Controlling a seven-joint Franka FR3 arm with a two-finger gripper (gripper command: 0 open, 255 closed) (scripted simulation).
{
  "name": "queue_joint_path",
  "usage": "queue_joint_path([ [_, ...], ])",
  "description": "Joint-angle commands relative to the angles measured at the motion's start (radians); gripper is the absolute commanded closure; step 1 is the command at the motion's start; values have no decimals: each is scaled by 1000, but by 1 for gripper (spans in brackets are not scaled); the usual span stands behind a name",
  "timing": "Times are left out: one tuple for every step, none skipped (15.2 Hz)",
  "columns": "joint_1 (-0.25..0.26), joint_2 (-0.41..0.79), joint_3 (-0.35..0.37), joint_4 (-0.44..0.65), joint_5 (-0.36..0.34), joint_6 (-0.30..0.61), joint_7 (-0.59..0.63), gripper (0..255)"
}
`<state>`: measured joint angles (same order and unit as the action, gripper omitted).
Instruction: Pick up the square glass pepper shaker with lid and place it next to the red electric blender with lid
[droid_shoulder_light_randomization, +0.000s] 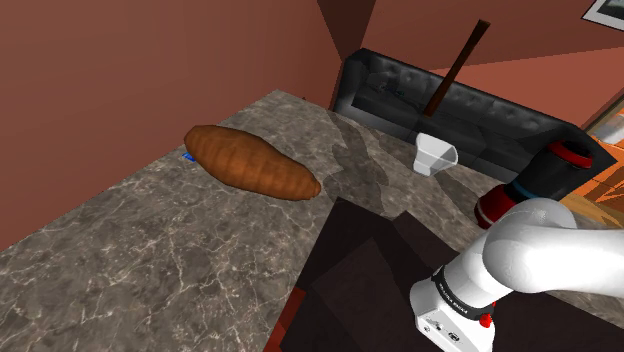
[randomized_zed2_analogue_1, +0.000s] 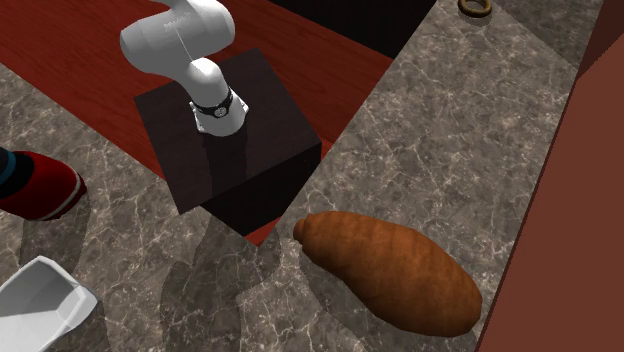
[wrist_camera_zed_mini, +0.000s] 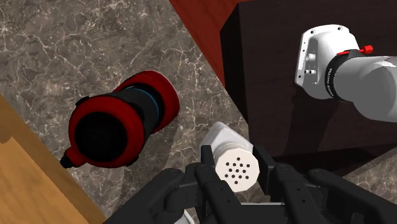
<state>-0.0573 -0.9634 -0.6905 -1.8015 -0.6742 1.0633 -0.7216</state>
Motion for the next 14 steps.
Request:
queue_joint_path([
  [-3,-12,-11,-13,-15,8,-10,255],
  [-7,-22,-13,-32,-18,17,-6,255],
  [-11,-32,-15,-50,-21,26,-2,255],
  [-14,-42,-17,-69,-24,34,2,255],
  [-18,-52,-20,-87,-28,43,6,255],
  [-22,-62,-22,-105,-31,51,9,255],
  [-25,-71,-25,-123,-35,59,13,255],
  [-29,-81,-28,-140,-39,68,16,255],
  [-32,-90,-31,-157,-43,76,19,255],
  [-36,-99,-34,-174,-47,84,23,255],
  [-40,-108,-38,-191,-51,93,26,255],
  [-43,-117,-41,-207,-55,101,29,255],
  [-46,-125,-45,-224,-59,109,32,255],
  [-50,-134,-49,-240,-64,117,35,255],
])
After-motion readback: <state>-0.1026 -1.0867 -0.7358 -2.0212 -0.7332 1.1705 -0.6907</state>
